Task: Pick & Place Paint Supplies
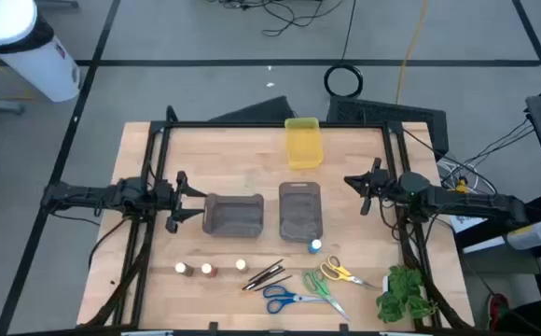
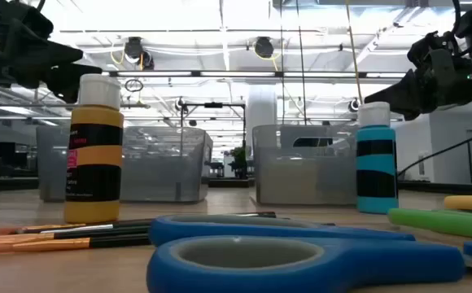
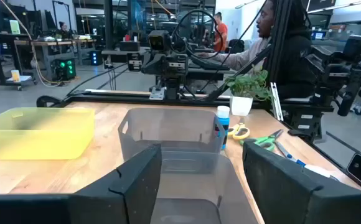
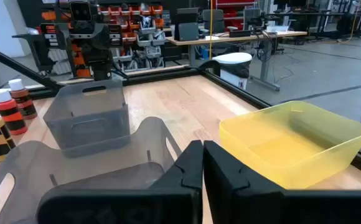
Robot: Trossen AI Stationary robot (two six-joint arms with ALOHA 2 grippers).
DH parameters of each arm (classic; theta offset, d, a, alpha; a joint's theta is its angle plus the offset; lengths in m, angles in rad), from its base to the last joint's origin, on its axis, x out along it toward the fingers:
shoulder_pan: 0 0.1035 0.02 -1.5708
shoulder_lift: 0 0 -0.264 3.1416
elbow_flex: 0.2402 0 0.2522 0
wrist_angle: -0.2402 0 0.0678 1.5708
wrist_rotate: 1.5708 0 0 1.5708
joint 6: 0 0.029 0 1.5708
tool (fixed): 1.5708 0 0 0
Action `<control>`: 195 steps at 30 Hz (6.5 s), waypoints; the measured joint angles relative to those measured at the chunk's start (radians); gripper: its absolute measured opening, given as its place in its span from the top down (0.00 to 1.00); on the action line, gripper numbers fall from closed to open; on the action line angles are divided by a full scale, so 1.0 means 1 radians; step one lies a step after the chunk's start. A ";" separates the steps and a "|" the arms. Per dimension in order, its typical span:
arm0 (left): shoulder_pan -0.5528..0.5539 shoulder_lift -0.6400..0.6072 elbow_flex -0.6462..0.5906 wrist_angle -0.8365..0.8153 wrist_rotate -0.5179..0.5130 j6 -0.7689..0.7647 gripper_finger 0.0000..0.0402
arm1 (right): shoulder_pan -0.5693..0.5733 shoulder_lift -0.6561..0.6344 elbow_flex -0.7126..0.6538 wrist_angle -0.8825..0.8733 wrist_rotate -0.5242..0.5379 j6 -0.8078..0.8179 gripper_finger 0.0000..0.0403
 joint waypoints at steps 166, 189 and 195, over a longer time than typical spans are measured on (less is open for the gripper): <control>0.000 0.000 0.000 0.000 0.000 0.000 0.41 | 0.000 0.000 0.000 0.083 0.017 0.016 0.99; 0.000 0.000 0.000 0.000 0.000 0.000 0.41 | 0.316 0.421 0.011 1.046 -0.448 0.087 0.99; 0.000 0.000 0.000 0.000 0.000 0.000 0.41 | 0.519 0.701 0.178 1.113 -0.447 -0.175 0.99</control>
